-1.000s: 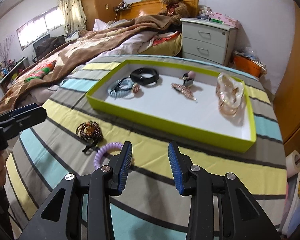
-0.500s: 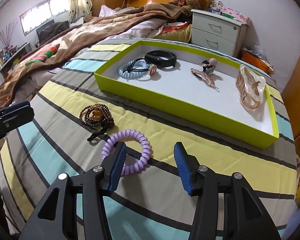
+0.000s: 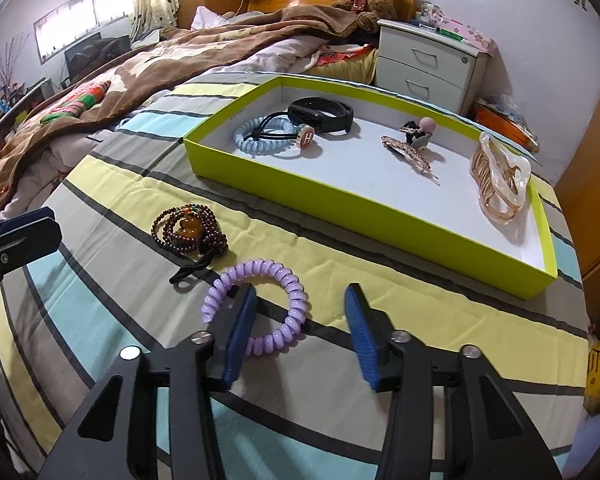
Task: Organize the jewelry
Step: 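Withdraw both tools from the box toward the purple tie and bead bracelet, then grasp the purple coiled hair tie with the right tool, then grasp the brown bead bracelet with the left tool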
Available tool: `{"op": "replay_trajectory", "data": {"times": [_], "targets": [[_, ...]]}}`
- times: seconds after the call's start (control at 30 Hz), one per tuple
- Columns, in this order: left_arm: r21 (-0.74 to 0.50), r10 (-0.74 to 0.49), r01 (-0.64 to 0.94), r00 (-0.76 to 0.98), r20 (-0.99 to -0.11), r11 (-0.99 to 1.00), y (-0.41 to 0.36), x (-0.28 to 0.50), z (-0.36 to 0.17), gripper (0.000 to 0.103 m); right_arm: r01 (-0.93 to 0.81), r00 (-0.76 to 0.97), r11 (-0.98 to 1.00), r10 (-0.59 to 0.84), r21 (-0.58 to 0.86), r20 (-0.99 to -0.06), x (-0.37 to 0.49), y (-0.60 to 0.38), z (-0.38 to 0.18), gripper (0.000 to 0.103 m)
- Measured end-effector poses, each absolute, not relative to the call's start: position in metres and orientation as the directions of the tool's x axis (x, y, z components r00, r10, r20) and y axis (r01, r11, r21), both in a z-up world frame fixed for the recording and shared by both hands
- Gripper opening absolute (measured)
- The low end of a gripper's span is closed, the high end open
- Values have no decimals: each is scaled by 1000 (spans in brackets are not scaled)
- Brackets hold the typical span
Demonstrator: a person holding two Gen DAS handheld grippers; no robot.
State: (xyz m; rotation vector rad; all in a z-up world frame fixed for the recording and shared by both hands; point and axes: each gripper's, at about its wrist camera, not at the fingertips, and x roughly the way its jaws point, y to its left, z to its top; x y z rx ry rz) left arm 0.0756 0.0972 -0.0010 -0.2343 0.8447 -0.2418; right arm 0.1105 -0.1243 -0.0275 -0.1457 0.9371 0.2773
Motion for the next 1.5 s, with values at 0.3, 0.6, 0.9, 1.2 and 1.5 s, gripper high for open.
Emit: {"op": "replay_trajectory", "data": {"times": [0.3,0.6,0.9,1.2,1.5], "targets": [[-318,-318,115,617,-720,941,96,78,-6,80,-315,557,949,188,3,-809,106,-121,-27,10],[-265,-303,155,606,-735,952,75,84,-3,80,-264,582,963,206,56,-787,103,-142,-21,10],[-168,-308,279,599,-739,945,29,91,0,80,-215,605,972,212,99,-768,98,-166,-14,10],[-77,-271,328,601,-752,942,-5,105,-3,79,-190,613,974,213,119,-761,94,-178,-15,10],[-90,-311,382,570,-760,920,-21,116,-12,65,-183,619,973,225,140,-753,91,-185,-15,10]]}}
